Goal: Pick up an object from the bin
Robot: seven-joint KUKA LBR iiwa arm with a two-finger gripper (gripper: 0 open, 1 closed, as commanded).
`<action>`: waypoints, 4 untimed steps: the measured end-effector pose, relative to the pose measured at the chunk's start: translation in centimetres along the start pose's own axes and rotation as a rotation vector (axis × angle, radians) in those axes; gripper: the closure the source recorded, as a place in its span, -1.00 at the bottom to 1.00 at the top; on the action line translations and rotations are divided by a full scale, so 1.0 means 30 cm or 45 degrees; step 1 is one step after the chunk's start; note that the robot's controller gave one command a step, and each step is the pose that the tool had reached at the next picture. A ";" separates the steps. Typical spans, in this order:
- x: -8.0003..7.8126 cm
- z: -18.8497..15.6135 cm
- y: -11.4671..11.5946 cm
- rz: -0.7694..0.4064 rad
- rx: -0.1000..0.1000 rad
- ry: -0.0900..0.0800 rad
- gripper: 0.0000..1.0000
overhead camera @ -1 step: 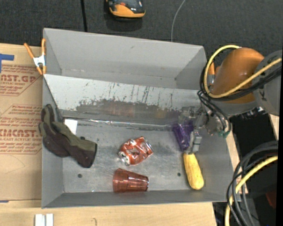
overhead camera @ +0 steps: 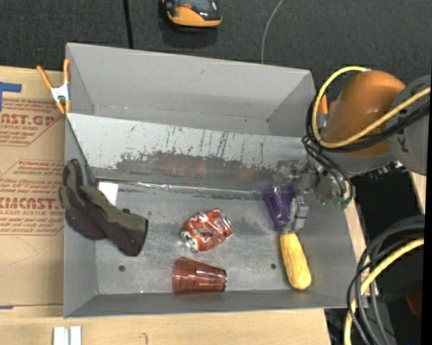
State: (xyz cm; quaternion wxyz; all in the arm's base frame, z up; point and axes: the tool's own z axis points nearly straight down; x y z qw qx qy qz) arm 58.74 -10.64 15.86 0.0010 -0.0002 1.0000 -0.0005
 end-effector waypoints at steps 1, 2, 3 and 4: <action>0.026 0.274 0.334 -0.052 -0.004 0.002 1.00; 0.024 0.272 0.331 -0.051 -0.002 0.001 -1.00; 0.024 0.272 0.331 -0.051 -0.001 0.001 -1.00; 0.058 0.281 0.406 -0.154 0.002 0.000 -1.00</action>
Offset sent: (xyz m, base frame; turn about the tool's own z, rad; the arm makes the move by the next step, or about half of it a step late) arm 0.0000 0.0000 0.0000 0.0000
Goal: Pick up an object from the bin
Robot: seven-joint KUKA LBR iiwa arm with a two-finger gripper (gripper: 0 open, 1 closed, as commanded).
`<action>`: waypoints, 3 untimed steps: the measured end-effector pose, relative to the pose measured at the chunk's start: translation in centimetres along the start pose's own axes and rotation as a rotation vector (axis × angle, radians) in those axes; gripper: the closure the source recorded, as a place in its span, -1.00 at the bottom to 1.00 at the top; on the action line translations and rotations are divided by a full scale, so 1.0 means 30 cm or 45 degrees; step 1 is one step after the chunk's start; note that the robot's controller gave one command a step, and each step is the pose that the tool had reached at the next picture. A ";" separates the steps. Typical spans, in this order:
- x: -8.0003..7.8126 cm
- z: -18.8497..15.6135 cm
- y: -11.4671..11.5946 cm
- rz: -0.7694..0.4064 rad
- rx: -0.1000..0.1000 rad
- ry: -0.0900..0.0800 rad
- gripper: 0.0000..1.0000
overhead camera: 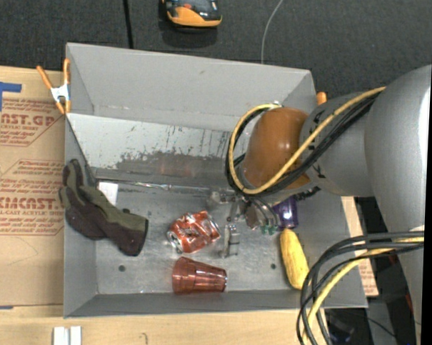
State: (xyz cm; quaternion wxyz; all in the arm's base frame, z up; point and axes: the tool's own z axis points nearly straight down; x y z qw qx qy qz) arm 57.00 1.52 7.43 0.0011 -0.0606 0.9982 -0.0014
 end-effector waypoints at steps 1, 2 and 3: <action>-0.001 0.010 0.152 0.222 -0.005 -0.002 1.00; -0.001 0.010 0.152 0.223 -0.004 -0.002 1.00; -0.001 0.010 0.152 0.223 -0.004 -0.002 1.00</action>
Offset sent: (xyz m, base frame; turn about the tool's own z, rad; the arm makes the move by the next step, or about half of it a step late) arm 0.0000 0.0000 0.0000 0.0000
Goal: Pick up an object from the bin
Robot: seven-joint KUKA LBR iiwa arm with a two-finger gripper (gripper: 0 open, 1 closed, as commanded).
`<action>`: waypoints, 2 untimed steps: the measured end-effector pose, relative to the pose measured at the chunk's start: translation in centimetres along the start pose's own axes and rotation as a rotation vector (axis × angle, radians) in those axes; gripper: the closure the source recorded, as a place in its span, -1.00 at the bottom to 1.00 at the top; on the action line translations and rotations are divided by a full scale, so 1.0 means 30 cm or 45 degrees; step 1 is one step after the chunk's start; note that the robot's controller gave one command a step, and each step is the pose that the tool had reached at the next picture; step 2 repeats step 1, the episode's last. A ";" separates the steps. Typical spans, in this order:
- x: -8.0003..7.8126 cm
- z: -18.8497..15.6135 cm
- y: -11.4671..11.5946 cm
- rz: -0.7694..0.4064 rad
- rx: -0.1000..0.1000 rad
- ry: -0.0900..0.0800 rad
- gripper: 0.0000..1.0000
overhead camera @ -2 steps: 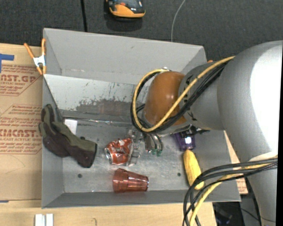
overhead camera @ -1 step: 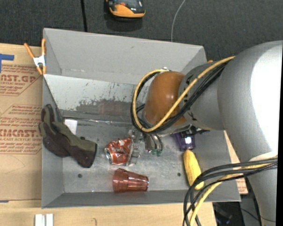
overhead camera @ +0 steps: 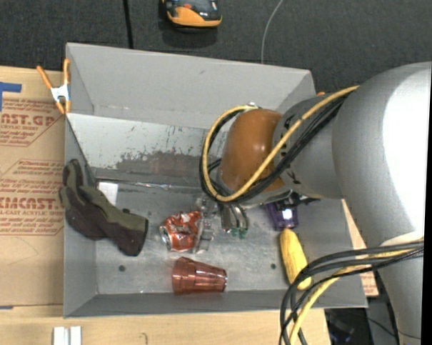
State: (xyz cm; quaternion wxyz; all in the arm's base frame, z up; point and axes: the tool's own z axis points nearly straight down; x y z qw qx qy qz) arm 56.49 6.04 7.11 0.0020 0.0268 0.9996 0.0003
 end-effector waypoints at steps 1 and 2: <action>0.055 -0.493 0.040 -0.042 -0.001 0.000 1.00; 0.055 -0.493 0.040 -0.042 -0.001 0.000 1.00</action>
Offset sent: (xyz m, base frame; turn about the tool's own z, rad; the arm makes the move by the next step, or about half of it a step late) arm 0.0000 0.0000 0.0000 0.0000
